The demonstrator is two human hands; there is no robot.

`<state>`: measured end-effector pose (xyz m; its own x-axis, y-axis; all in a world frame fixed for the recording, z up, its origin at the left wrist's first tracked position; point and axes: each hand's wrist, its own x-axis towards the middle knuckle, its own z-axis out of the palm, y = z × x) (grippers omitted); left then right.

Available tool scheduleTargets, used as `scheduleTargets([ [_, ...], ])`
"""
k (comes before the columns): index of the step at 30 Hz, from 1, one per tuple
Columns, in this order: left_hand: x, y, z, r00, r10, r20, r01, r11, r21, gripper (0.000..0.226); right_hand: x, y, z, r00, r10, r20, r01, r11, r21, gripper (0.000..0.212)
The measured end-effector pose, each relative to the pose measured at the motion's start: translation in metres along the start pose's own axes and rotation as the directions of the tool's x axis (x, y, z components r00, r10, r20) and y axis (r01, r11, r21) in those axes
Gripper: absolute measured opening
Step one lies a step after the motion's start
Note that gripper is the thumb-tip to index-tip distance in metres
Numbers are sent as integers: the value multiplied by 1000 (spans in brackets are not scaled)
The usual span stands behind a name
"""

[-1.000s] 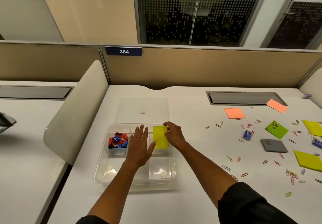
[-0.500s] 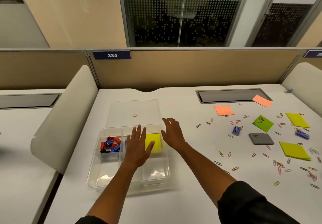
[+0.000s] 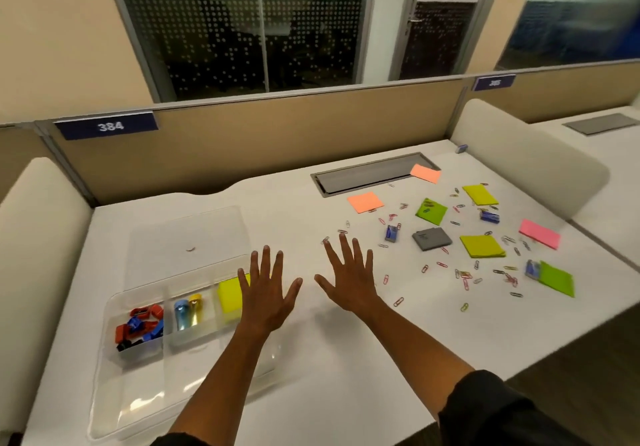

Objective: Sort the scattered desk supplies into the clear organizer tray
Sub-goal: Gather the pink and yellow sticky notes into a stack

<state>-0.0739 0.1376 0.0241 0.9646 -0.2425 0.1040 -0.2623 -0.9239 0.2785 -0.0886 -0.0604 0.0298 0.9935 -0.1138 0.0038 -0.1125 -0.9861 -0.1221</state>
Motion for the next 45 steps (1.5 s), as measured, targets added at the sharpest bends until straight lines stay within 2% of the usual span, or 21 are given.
scheduleTargets([
  [7, 15, 63, 21, 985, 159, 71, -158, 987, -21, 84, -25, 71, -5, 982, 184, -31, -184, 983, 5, 85],
  [17, 36, 181, 57, 926, 330, 184, -318, 944, -91, 103, -58, 198, -11, 904, 427, -7, -425, 903, 62, 83],
  [29, 60, 368, 125, 853, 461, 244, -436, 887, -150, 97, -77, 409, -21, 799, 601, 2, -592, 787, 173, 72],
  [33, 67, 415, 147, 838, 487, 247, -452, 873, -184, 99, -79, 468, -25, 789, 612, 58, -613, 776, 148, 79],
  [39, 73, 461, 165, 839, 466, 280, -424, 883, -201, 99, -74, 523, -26, 819, 541, 191, -568, 810, 144, 90],
  [42, 77, 475, 169, 862, 415, 290, -341, 900, -273, 76, -67, 537, -24, 820, 524, 228, -564, 809, 168, 91],
  [45, 81, 482, 173, 889, 376, 263, -280, 898, -339, 59, -63, 546, -22, 851, 504, 148, -524, 831, 187, 86],
])
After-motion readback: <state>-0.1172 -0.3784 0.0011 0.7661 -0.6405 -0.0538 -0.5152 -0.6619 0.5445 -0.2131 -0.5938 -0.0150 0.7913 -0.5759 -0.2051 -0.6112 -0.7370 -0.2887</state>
